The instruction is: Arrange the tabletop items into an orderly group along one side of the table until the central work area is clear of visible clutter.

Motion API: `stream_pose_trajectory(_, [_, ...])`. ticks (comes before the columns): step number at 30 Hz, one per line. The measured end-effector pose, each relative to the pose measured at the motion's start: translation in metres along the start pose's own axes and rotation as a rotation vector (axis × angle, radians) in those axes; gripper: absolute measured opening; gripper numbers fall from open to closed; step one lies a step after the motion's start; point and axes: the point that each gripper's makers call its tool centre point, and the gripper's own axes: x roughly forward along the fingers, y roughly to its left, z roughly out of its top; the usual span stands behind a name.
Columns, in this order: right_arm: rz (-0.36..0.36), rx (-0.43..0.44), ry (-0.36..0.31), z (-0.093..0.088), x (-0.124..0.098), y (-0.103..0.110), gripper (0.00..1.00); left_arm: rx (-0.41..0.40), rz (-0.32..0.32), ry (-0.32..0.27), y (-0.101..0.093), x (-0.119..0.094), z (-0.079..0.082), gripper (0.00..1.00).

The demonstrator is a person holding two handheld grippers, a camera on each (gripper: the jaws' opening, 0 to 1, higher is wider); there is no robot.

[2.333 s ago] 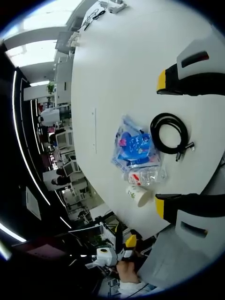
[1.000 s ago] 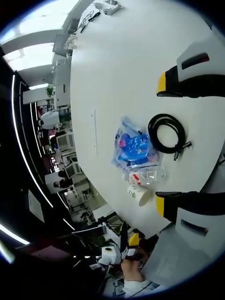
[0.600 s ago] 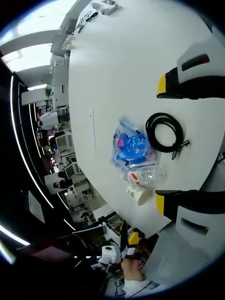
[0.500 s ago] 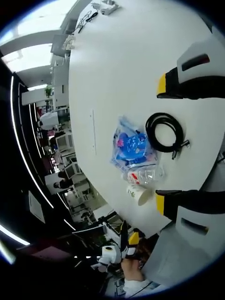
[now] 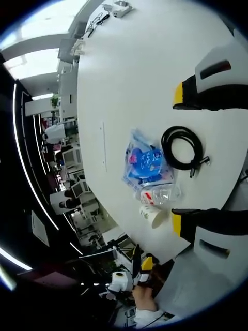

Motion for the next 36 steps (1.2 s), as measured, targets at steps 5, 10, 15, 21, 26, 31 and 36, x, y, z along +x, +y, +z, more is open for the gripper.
stream_pose_trajectory(5, [0.004, 0.0, -0.004, 0.0, 0.0, 0.003, 0.76, -0.005, 0.0, 0.001, 0.0, 0.0, -0.001, 0.91])
stream_pose_trajectory(10, [0.003, 0.001, -0.005, 0.001, 0.0, 0.006, 0.76, -0.007, 0.002, 0.004, 0.002, 0.0, -0.002, 0.91])
stream_pose_trajectory(15, [0.0, 0.002, -0.007, 0.002, 0.001, 0.005, 0.75, -0.011, 0.002, 0.005, 0.008, 0.002, -0.002, 0.91])
stream_pose_trajectory(21, [0.005, -0.002, -0.007, 0.001, 0.001, 0.009, 0.75, -0.008, 0.001, 0.012, 0.009, 0.003, -0.004, 0.9])
stream_pose_trajectory(26, [0.013, -0.009, -0.007, 0.001, 0.003, 0.014, 0.74, -0.009, -0.003, 0.015, 0.012, 0.004, -0.005, 0.9])
stream_pose_trajectory(31, [0.019, -0.015, -0.009, 0.002, 0.005, 0.018, 0.74, -0.008, -0.005, 0.018, 0.013, 0.004, -0.006, 0.89])
stream_pose_trajectory(36, [0.02, -0.019, -0.016, 0.004, 0.006, 0.018, 0.73, -0.011, -0.005, 0.017, 0.01, 0.003, -0.006, 0.89])
